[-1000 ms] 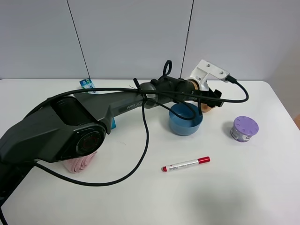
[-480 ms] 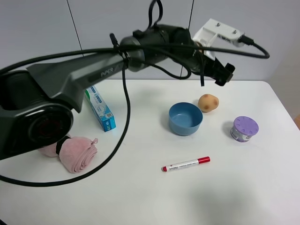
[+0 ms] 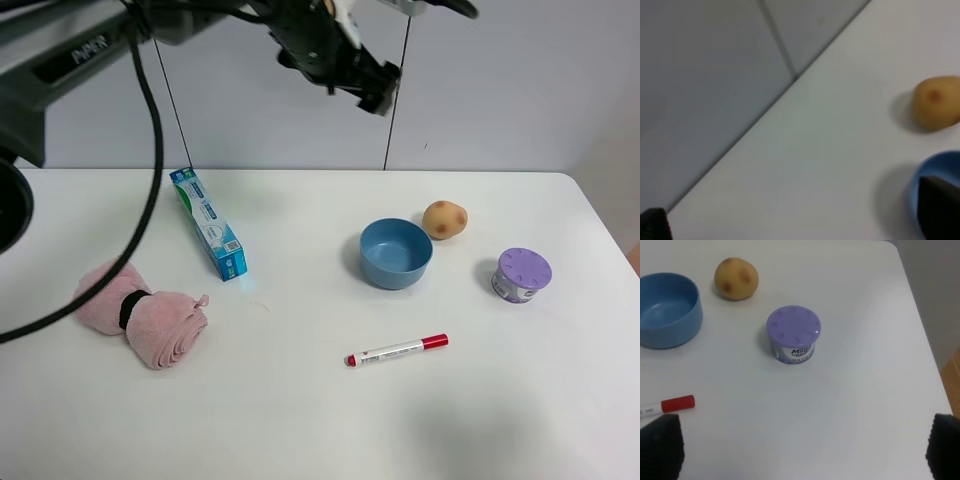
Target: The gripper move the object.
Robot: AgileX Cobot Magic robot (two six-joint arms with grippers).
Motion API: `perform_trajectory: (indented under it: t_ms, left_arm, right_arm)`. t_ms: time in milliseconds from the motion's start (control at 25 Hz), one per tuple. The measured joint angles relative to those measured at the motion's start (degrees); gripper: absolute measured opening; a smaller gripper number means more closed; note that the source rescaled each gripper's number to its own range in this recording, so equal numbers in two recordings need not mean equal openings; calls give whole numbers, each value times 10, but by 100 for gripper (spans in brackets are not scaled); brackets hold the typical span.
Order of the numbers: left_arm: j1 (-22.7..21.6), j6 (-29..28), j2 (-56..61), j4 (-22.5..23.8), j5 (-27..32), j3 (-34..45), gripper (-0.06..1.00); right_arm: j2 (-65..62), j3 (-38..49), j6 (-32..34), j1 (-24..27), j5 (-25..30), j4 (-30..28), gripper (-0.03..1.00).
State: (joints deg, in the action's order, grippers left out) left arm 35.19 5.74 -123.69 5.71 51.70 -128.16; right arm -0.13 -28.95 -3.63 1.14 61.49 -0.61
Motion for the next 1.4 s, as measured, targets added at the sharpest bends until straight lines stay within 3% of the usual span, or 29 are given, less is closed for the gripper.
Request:
perform_trajectory:
  t_ms: [120,240,840,960,1120,1400]
  left_arm:
    - [-58,11,30,48,43,0,99]
    - [-114,29,61,59,63,0,99]
    - [-355,42,130,35,102,3,99]
    - [-379,61,146,23,115,43,99]
    - [-380,99,200,0,127,151,99]
    - [-380,106,334,-10,141,332,99]
  right_arm:
    - [0,0,0,0,0,0,100]
    - [0,0,0,0,0,0,100]
    - [0,0,0,0,0,0,100]
    - [0,0,0,0,0,0,100]
    - [0,0,0,0,0,0,100]
    - [0,0,0,0,0,0,100]
